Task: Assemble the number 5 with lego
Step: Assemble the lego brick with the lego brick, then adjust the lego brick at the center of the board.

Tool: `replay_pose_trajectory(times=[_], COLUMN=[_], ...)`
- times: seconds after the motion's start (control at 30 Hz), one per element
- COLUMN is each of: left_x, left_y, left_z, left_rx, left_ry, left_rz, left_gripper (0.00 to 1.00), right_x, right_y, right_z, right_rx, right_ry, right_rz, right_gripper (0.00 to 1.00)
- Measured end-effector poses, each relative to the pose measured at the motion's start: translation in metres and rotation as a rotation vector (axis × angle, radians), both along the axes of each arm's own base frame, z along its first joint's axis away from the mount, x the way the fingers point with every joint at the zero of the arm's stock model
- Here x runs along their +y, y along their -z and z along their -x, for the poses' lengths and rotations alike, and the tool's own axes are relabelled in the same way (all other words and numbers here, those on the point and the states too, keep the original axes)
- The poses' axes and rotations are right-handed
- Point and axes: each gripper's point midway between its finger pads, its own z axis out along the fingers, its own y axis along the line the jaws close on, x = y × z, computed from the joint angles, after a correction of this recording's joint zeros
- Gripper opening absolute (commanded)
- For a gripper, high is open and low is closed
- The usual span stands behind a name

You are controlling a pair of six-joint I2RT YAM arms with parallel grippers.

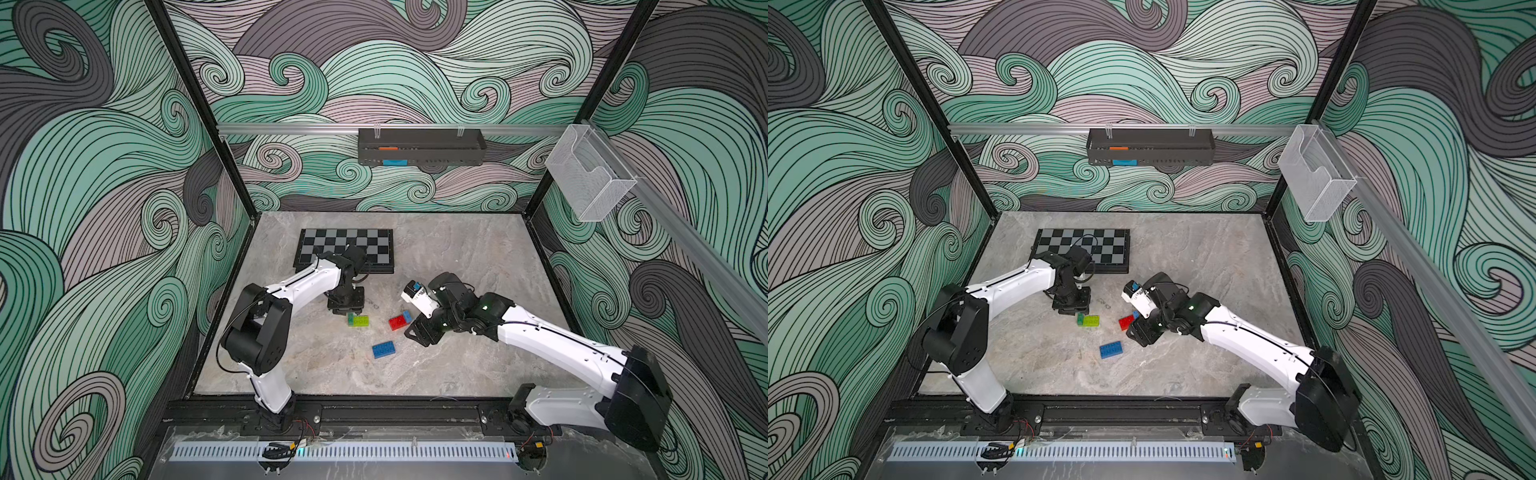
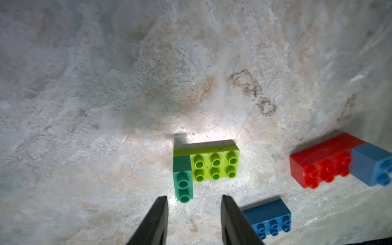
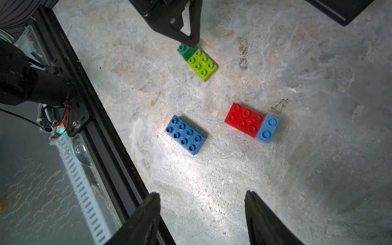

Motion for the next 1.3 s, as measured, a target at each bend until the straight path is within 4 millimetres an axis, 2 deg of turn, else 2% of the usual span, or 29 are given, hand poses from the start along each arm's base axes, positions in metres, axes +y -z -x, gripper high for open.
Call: replay_pose_trajectory(times=[0.13, 0.23, 0.33, 0.43, 0.57, 0.67, 0.9, 1.3], left_x=[0.002, 0.006, 0.010, 0.013, 0.015, 0.015, 0.019, 0.024], left_y=[-0.022, -0.027, -0.017, 0.000, 0.024, 0.035, 0.055, 0.055], left_z=[0.008, 0.022, 0.041, 0.059, 0.071, 0.070, 0.053, 0.020], left_rx=[-0.056, -0.066, -0.040, 0.008, 0.036, 0.031, 0.003, -0.073], left_ry=[0.001, 0.000, -0.003, -0.016, -0.036, -0.053, -0.076, -0.110], left_rz=[0.043, 0.071, 0.092, 0.108, 0.112, 0.110, 0.051, -0.006], left_gripper=[0.44, 0.39, 0.32, 0.24, 0.21, 0.21, 0.21, 0.21], right_x=[0.004, 0.007, 0.009, 0.011, 0.017, 0.020, 0.024, 0.029], right_y=[0.000, 0.000, -0.001, -0.002, -0.003, -0.003, 0.004, 0.025], right_z=[0.003, 0.005, 0.005, 0.004, 0.006, 0.008, 0.016, 0.026], right_rx=[-0.008, -0.005, -0.008, -0.010, -0.012, -0.010, 0.002, 0.011], right_ry=[-0.033, -0.049, -0.053, -0.056, -0.062, -0.065, -0.090, -0.154], right_rz=[-0.001, -0.006, -0.016, -0.023, -0.038, -0.049, -0.039, 0.024], right_gripper=[0.69, 0.69, 0.69, 0.68, 0.68, 0.68, 0.68, 0.69])
